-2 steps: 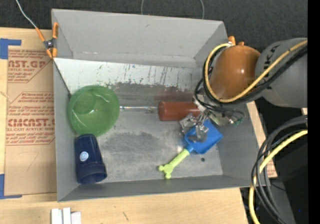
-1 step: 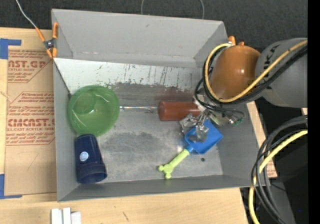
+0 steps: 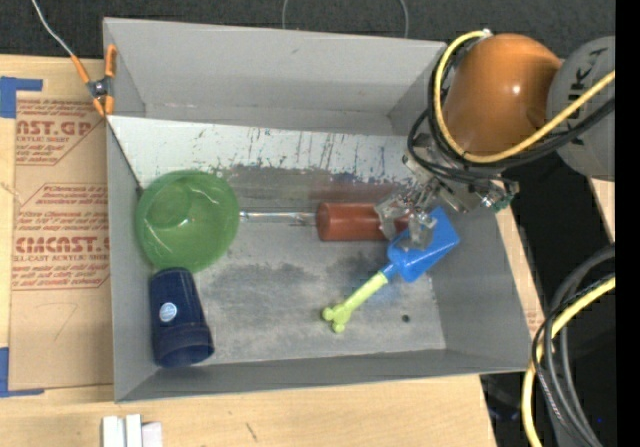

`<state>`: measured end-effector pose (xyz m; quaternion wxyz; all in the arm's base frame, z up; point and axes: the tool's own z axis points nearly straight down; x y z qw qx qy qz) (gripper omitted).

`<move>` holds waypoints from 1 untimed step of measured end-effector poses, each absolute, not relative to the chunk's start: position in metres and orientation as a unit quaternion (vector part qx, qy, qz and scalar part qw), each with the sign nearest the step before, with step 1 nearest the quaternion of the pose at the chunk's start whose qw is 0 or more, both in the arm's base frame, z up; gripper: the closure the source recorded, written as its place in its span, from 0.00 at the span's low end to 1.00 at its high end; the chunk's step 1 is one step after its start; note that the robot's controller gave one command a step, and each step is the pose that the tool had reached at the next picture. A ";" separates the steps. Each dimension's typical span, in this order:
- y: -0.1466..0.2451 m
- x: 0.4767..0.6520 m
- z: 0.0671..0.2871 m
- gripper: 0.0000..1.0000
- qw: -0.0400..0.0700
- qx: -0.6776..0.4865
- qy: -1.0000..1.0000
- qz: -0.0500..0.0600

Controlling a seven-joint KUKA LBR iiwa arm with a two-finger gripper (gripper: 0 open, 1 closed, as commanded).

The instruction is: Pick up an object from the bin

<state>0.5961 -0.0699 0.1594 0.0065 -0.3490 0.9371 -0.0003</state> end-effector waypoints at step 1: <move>-0.081 0.581 0.192 1.00 0.005 -0.345 0.939 0.000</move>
Offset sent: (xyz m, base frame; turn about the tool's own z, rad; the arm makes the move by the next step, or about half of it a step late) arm -0.0043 -0.0014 0.0862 0.0366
